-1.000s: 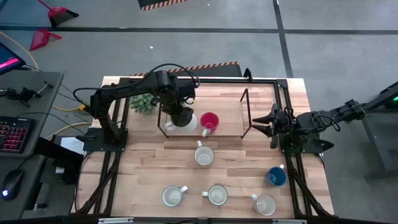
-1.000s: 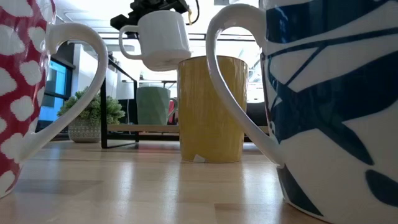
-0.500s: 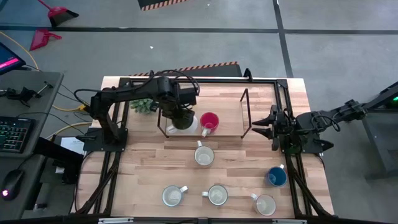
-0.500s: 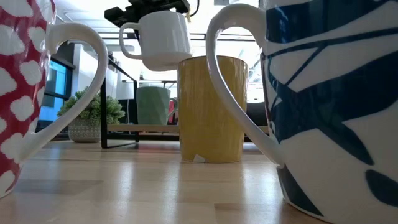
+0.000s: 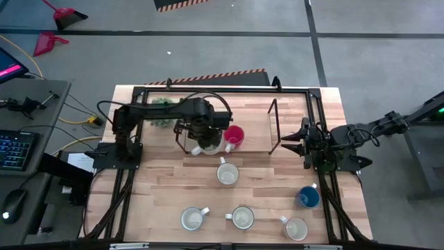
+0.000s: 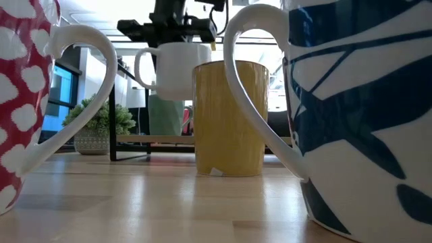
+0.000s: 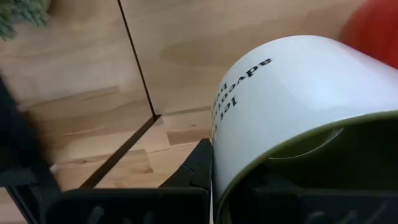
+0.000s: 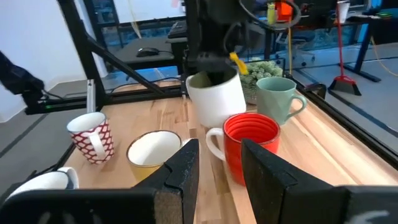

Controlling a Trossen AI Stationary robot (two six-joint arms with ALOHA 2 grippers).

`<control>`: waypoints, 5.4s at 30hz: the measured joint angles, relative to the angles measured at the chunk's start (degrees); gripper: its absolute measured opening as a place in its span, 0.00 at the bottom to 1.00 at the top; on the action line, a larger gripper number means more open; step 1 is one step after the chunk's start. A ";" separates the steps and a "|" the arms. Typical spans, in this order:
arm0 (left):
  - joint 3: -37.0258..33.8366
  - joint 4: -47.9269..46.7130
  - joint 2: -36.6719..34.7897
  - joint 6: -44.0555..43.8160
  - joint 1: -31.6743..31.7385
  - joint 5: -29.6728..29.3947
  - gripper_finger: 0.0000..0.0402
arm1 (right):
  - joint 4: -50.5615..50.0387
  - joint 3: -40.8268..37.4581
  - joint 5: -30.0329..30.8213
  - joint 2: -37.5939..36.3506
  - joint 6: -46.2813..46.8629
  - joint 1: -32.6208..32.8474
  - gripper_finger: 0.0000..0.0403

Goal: Place coffee mugs
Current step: Put the white mug on the shelf, then adjust the mugs on the shelf

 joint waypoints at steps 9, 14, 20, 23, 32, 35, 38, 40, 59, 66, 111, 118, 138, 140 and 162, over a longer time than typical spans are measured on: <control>0.07 -0.05 3.19 -3.92 0.13 -0.94 0.02 | -0.72 0.00 -5.75 -1.44 0.19 0.02 0.26; 0.07 -0.10 4.33 -4.49 0.17 -1.53 0.02 | -0.87 0.00 -6.30 -1.50 -0.23 0.00 0.26; 0.07 -0.13 4.27 -5.42 0.79 -3.67 0.02 | -1.10 0.00 -7.95 -1.52 0.12 0.02 0.26; 0.07 -0.15 4.27 -5.40 1.42 -4.27 0.02 | -1.11 0.00 -8.67 -1.52 0.23 0.02 0.26; 0.07 -0.15 4.27 -5.14 2.47 -4.52 0.02 | -1.11 0.02 -8.82 -1.52 0.17 0.01 0.26; 0.07 -0.16 4.59 -6.67 2.43 -4.30 0.02 | -1.11 0.00 -8.82 -1.52 -0.21 0.02 0.26; 0.04 -0.07 4.86 -7.15 2.39 -3.98 0.02 | -1.11 0.01 -8.82 -1.52 -0.23 0.02 0.26; 0.09 -0.21 5.09 -6.47 2.15 -4.27 0.02 | -1.11 0.01 -8.82 -1.52 -0.25 0.01 0.26; -3.54 -0.02 6.02 -7.81 1.88 -2.91 0.02 | -0.24 0.02 -10.28 -1.52 -1.30 0.02 0.26; -3.56 -0.13 6.02 -6.84 2.35 -3.20 0.04 | -0.26 0.02 -10.28 -1.50 -1.74 0.00 0.26; 10.43 -0.22 0.37 9.00 4.10 -6.87 0.35 | -1.11 0.04 -10.26 -1.48 -3.18 0.00 0.26; 14.50 0.02 -8.43 17.23 -0.01 -15.81 0.32 | -1.13 0.04 -10.18 -1.48 -7.72 0.01 0.26; 6.45 -0.05 -36.18 56.21 -21.51 -16.40 0.30 | 16.71 0.07 17.37 -0.55 -7.27 0.01 0.26; 1.21 -0.20 -40.94 54.68 -22.80 -15.40 0.30 | 19.69 0.07 18.08 0.34 -8.45 0.01 0.26; -74.56 53.08 -73.13 46.20 -34.59 -5.41 0.30 | 16.49 19.31 31.49 23.28 -10.92 -2.48 0.26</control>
